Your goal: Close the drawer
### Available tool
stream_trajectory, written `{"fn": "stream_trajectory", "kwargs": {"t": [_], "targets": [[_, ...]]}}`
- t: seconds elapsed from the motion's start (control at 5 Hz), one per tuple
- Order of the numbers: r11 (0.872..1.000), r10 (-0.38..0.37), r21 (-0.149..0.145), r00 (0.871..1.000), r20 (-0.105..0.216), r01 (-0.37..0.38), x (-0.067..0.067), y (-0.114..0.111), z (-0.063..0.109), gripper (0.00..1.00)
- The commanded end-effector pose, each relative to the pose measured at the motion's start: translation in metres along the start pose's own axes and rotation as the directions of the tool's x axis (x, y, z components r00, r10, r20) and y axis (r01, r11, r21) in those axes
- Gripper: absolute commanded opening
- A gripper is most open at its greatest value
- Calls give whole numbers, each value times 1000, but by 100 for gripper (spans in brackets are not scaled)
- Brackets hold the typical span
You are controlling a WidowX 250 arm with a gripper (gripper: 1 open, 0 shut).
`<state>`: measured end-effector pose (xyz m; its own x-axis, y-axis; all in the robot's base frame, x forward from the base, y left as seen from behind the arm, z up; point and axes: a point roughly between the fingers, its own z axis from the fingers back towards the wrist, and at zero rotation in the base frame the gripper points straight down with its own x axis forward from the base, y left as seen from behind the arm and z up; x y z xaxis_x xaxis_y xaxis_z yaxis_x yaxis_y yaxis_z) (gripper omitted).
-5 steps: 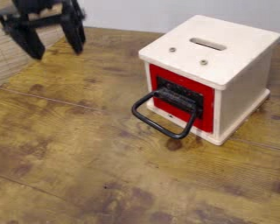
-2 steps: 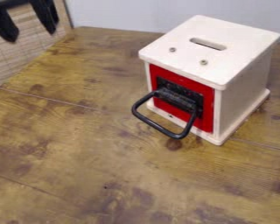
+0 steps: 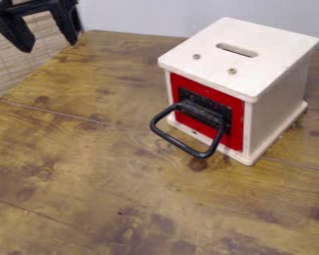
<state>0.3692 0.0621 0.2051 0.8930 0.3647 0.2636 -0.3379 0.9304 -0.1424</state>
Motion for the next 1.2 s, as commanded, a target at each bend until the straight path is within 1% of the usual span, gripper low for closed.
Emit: {"fn": "stream_trajectory", "kwargs": {"t": [0.0,0.2,0.4,0.6,0.8,1.0], "targets": [[1000,4,-5,997,82,-4,8,8,29,100],[998,-53,-19,996,77,55,7,11,17,100],[992,-116,-33,991,70,118,4,10,7,100],[996,-87,-25,993,80,89,4,10,7,100],[998,-61,-14,995,81,62,0,11,-2,100],[1000,-19,-18,996,86,21,6,6,16,100]]}}
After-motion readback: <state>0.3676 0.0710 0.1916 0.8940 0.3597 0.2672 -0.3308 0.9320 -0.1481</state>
